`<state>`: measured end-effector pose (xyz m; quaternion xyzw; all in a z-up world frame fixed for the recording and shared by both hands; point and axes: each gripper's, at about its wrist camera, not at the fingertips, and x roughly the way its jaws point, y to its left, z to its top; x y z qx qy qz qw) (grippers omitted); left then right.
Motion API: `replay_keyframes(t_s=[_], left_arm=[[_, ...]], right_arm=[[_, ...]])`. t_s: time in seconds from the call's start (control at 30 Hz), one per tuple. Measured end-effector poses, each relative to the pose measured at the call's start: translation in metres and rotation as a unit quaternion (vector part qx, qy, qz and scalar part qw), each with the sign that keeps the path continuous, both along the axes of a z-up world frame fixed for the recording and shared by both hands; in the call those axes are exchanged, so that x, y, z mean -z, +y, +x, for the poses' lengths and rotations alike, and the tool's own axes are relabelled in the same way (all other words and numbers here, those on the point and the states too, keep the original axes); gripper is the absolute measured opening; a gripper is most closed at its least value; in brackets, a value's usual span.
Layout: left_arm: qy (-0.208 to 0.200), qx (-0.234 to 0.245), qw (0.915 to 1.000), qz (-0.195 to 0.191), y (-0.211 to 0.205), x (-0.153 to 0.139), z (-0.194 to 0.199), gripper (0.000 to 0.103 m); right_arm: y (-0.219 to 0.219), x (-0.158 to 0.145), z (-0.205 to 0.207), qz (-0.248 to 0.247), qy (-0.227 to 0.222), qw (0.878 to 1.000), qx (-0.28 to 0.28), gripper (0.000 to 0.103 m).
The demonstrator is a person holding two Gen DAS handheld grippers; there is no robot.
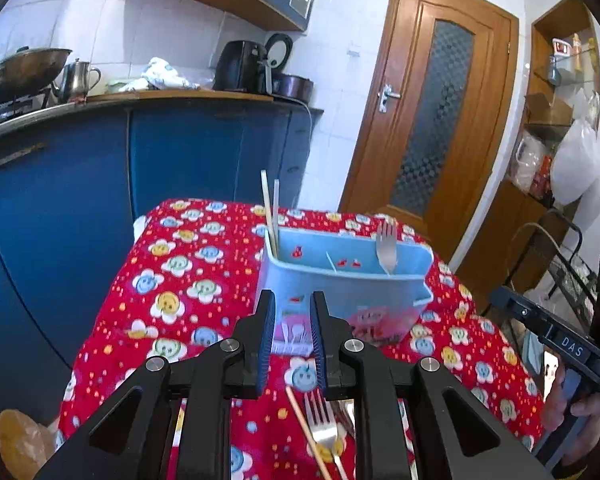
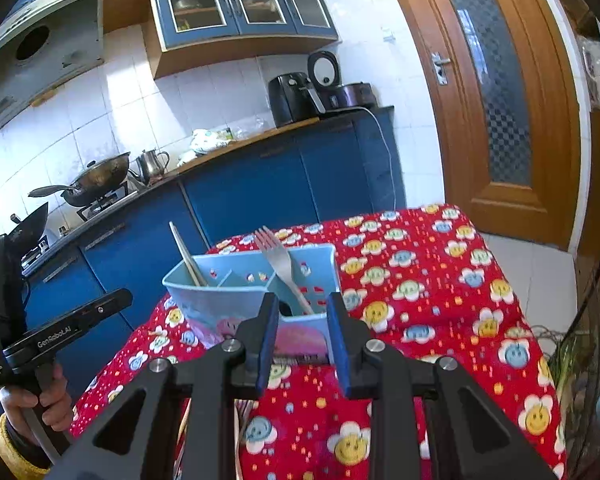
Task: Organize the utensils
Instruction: 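Lower the chopstick into the box with the left tool while the right tool inserts the fork, then withdraw both open tools from the box toward the remaining utensils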
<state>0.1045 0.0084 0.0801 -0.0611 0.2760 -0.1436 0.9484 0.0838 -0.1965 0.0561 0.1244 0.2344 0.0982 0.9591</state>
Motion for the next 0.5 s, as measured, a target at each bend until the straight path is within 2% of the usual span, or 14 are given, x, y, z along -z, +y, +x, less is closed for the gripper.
replay_keyframes(t_s=[0.5], left_arm=[[0.100,0.033,0.9942,0.021,-0.013,0.043,-0.004,0.018]], right_arm=[[-0.001,0.041,-0.013,-0.002,0.079,0.997,-0.002,0.028]])
